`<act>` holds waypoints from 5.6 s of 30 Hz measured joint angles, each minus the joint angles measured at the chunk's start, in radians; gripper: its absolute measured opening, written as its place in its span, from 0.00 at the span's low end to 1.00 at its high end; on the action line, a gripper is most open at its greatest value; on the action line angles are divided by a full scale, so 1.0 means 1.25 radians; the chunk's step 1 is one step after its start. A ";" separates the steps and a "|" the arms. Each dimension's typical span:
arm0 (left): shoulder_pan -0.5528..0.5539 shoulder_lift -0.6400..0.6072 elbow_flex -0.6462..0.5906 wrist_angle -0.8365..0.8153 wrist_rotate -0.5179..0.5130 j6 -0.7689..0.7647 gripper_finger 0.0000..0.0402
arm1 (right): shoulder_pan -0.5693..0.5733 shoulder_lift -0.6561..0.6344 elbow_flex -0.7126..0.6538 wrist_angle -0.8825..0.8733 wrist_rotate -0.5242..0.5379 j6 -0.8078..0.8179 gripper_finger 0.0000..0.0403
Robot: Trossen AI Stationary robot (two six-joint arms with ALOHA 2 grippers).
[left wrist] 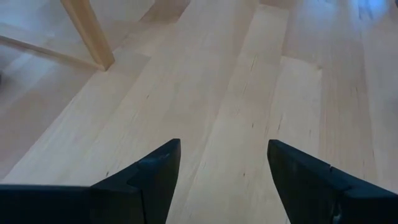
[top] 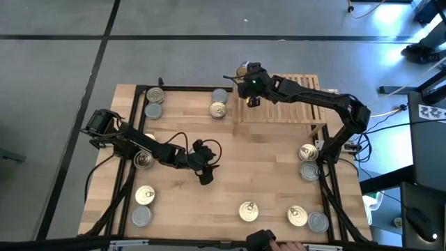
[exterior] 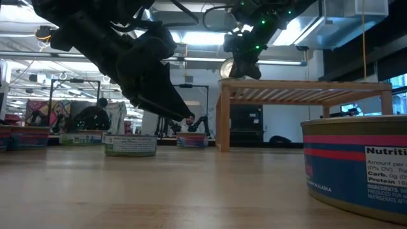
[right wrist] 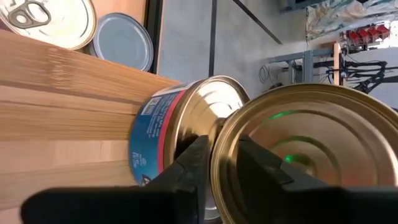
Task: Stack canned seafood by type on shelf
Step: Stack the blue-pink tuna can on top of the blue-pink tuna can on the shelf
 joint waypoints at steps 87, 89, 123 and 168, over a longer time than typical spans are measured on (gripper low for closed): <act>0.022 -0.002 0.006 -0.007 0.000 0.044 0.60 | -0.227 -0.171 0.000 -0.021 -0.505 0.386 0.48; 0.020 -0.002 0.020 -0.007 0.000 0.065 0.60 | -0.197 -0.203 0.000 -0.053 -0.508 0.386 0.48; -0.108 -0.002 0.284 0.144 -0.414 1.809 0.60 | 0.209 -0.255 -0.024 -0.187 -0.647 0.994 0.48; -0.083 -0.002 0.283 0.280 -0.358 1.688 0.45 | 0.224 -0.213 -0.025 -0.137 -0.890 1.000 0.84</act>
